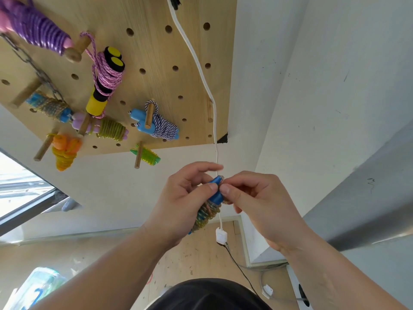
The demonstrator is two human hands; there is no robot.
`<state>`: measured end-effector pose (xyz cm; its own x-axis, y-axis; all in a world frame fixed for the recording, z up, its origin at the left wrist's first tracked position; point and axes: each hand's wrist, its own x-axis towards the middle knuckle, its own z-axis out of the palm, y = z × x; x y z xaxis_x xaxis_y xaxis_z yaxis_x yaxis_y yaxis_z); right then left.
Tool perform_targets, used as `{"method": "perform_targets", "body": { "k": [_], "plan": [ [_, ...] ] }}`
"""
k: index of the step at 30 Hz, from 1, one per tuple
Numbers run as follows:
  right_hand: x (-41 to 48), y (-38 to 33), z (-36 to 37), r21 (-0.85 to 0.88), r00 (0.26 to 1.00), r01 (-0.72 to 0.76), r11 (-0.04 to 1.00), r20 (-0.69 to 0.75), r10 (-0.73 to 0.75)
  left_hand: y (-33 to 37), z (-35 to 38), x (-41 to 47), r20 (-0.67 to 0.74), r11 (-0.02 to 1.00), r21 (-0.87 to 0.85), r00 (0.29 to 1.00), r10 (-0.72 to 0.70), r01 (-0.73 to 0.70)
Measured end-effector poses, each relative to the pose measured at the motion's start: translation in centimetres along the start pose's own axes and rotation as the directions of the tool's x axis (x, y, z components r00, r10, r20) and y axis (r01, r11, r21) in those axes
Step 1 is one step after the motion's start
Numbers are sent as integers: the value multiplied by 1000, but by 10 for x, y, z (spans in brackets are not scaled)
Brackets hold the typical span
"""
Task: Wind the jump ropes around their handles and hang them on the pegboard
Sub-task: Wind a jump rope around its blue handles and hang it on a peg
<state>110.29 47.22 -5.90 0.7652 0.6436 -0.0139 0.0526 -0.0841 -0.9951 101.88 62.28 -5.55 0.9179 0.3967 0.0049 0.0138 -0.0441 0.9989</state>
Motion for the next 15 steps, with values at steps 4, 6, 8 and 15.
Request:
{"method": "perform_targets", "body": {
  "k": [4, 6, 8, 15],
  "plan": [
    [3, 1, 2, 134, 993, -115, 984, -23, 119, -2, 5, -1, -23, 980, 201, 1000, 8, -4],
    [5, 2, 1, 162, 991, -128, 978, -25, 134, -2, 6, -1, -42, 968, 250, 999, 18, -6],
    [5, 2, -1, 170, 992, -124, 978, 4, 125, -4, 6, 0, -30, 961, 276, 999, 30, -21],
    [7, -1, -2, 79, 997, -81, 994, 2, 81, -10, 8, 0, 21, 967, 254, 1000, 23, -28]
  ]
}}
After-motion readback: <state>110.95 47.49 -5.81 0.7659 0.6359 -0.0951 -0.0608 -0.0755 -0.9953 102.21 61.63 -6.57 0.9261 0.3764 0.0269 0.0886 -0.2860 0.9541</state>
